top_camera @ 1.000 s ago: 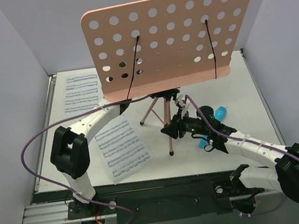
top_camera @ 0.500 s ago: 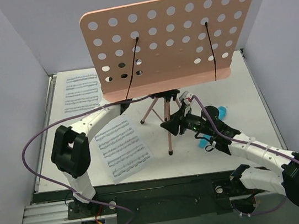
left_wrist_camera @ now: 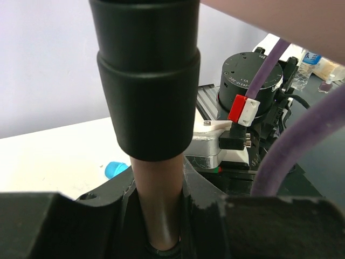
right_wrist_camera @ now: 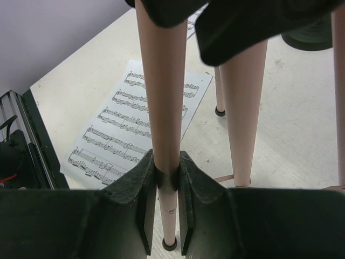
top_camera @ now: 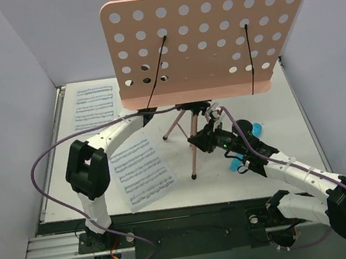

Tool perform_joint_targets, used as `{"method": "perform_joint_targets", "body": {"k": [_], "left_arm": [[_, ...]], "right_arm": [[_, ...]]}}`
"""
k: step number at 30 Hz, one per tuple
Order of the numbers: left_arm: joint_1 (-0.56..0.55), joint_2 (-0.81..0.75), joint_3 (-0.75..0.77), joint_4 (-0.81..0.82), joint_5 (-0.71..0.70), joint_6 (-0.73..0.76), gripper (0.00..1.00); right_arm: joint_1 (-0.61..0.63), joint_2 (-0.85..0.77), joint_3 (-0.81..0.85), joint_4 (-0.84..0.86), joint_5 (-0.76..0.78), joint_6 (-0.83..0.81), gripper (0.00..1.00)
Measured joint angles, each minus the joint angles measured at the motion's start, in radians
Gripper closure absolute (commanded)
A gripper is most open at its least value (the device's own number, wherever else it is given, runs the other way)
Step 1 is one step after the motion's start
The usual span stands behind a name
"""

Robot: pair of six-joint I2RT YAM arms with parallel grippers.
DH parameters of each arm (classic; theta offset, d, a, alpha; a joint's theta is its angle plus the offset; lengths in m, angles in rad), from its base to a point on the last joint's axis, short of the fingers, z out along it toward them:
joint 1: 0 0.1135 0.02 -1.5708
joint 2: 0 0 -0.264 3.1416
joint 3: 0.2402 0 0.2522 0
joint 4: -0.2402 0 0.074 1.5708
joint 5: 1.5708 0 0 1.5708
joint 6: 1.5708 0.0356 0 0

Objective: Set up the instrument practice props

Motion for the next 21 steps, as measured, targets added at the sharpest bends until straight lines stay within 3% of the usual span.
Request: {"method": "perform_joint_targets", "body": {"k": [8, 21], "left_arm": [[0.010, 0.030, 0.043, 0.002, 0.020, -0.032, 1.00], [0.035, 0.078, 0.045, 0.223, 0.068, -0.216, 1.00]], "right_arm": [[0.016, 0.000, 0.055, -0.103, 0.036, 0.006, 1.00], [0.071, 0.017, 0.090, -0.148, 0.100, 0.049, 1.00]]}}
